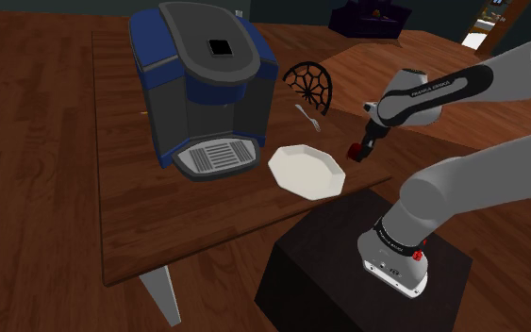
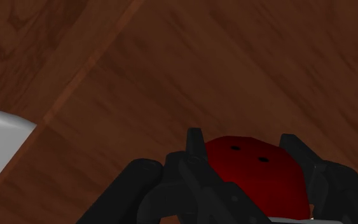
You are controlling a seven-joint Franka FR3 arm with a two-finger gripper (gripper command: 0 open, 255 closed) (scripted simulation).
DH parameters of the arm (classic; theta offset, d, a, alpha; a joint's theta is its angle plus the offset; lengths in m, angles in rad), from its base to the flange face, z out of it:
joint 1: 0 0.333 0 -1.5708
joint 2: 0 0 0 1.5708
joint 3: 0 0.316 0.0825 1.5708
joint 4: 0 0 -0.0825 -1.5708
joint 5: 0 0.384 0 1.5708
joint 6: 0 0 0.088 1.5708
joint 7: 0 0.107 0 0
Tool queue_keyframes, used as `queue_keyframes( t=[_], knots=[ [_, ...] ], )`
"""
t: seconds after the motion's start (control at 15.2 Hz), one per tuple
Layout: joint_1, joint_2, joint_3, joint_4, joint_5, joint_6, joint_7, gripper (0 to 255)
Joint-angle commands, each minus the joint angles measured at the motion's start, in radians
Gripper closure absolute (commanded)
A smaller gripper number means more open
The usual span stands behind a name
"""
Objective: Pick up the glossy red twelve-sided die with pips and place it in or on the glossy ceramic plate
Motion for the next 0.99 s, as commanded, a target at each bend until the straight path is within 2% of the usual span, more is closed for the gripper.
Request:
queue_keyframes(
  t=[0.0,0.73,0.92],
  knots=[
    [-0.003,-0.03,0.011,0.014,0.003,-0.044,0.002,255],
    [-0.014,-0.165,0.066,0.082,0.025,-0.245,0.013,255],
    [0.031,-0.19,0.138,0.049,0.065,-0.243,0.099,255]
  ],
)
